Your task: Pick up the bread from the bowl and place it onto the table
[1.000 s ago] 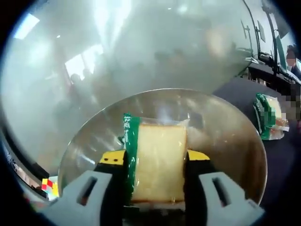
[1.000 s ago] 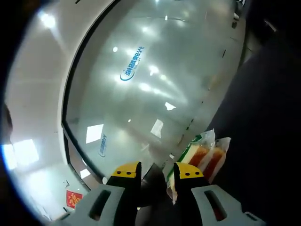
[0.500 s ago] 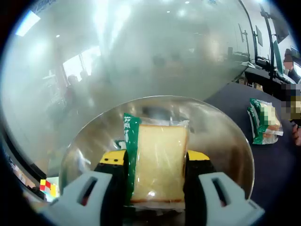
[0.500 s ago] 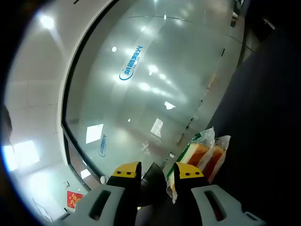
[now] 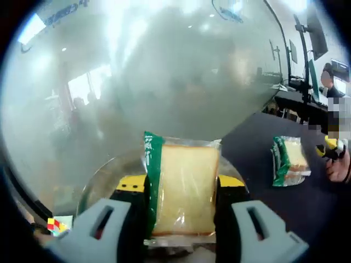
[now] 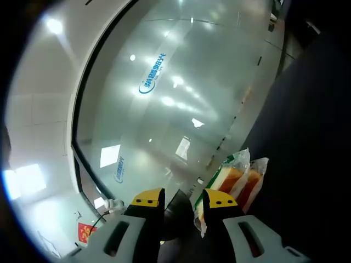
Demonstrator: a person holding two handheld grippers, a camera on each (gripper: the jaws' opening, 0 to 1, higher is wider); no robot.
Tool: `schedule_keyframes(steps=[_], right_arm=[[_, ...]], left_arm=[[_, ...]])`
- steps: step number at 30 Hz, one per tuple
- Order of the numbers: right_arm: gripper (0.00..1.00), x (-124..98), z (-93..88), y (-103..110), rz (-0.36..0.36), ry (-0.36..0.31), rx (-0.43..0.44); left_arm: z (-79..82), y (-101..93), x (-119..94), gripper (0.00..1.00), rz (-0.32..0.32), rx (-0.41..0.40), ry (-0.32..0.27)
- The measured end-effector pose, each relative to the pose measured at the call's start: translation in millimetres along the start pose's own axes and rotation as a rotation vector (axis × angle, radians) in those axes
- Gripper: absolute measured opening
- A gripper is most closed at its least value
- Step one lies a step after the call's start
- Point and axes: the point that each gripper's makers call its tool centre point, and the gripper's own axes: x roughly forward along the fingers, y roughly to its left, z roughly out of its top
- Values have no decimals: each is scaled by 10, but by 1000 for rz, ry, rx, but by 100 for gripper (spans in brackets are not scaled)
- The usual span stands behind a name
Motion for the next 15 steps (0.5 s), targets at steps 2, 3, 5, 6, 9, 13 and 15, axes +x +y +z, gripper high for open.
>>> schedule_keyframes(steps=[2,3,5,6,9,13,15], right_arm=[[24,-4,25,-5,-1,-6,-1],[24,-8,41,-8,-1,-9,-1],[24,-16,86,-8,-1,-21,-2],[24,-22,110,-6,-1,-27,-4],[24,-36,178,-4,0,-45,-7],[24,-58,263,19,3,-71,-7],[24,-72,310,14,2,-83,-6]], left_arm=[[92,-103,0,36,-20,7,-5],[146,-200,-13,36,-36,7,-11],[275,-389,-29,36,-87,-7,-33],[344,-496,-37,36,-114,-13,-44],[509,-852,-39,36,-197,-30,-55],[650,-1345,12,36,-268,27,-50],[675,-1598,52,36,-300,54,-34]])
